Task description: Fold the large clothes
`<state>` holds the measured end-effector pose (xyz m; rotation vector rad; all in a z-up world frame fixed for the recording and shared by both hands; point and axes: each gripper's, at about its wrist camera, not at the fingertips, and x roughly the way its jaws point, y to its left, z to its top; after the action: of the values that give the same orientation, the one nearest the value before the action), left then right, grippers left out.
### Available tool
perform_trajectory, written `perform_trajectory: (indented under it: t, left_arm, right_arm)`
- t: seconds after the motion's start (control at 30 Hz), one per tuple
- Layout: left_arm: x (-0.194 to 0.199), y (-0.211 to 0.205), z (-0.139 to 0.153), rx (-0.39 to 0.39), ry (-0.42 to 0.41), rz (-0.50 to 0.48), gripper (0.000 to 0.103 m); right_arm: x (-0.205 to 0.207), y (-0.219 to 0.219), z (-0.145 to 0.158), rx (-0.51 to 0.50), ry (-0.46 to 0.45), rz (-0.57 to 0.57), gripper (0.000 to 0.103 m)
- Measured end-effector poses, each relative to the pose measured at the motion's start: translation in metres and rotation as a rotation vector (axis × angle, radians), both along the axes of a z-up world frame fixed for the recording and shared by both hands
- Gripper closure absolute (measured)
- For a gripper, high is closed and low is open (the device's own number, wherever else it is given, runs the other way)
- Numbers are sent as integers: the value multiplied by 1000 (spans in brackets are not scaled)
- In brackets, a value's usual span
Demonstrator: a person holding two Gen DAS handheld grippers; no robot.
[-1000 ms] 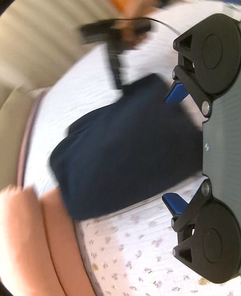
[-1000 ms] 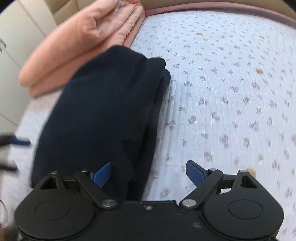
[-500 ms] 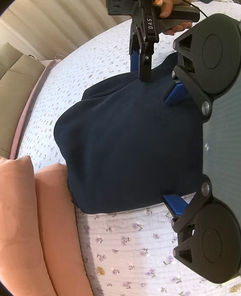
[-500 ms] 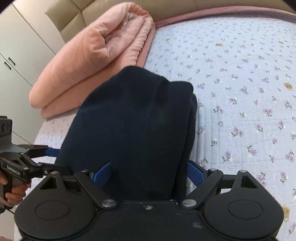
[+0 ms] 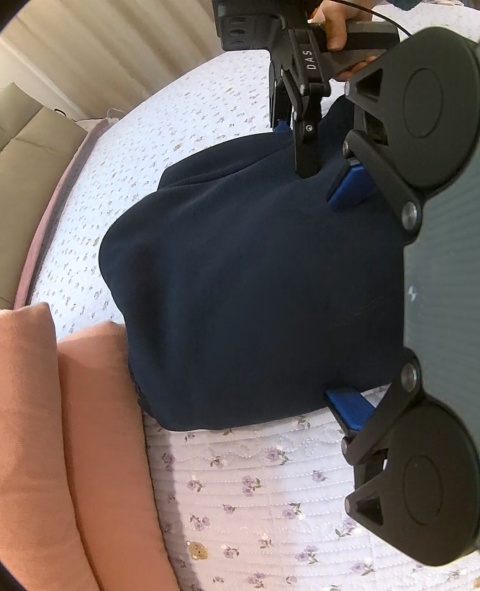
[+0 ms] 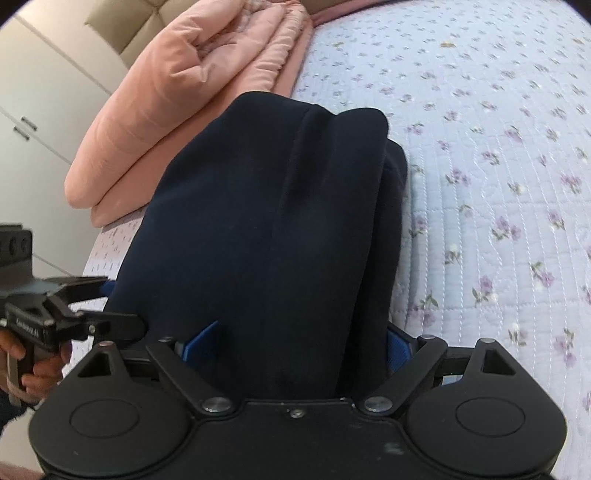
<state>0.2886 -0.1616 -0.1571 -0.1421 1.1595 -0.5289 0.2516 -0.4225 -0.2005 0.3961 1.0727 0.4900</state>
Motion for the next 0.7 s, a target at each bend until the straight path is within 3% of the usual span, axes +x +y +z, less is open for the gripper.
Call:
perform_trajectory:
  t: [0.13,0.27,0.37,0.57,0.7]
  left_arm:
    - [7,5,-11,-36,21,-4,0]
    - [15,15,-23,-113,68,-9,0]
    - [14,15,-26,-121,58,-2,0]
    - [18,12,-38,-167,41,33,0]
    - [21,8,-36,-150,60,20,0]
  right_arm:
    - [0,1,3,-10,-16,38,0]
    - [10,4,17,-89,108,105,0]
    - [13,13,15,-122,106,124,0]
    - [25,12,0,11,112,71,0]
    - [19,12,-6,73,0,85,0]
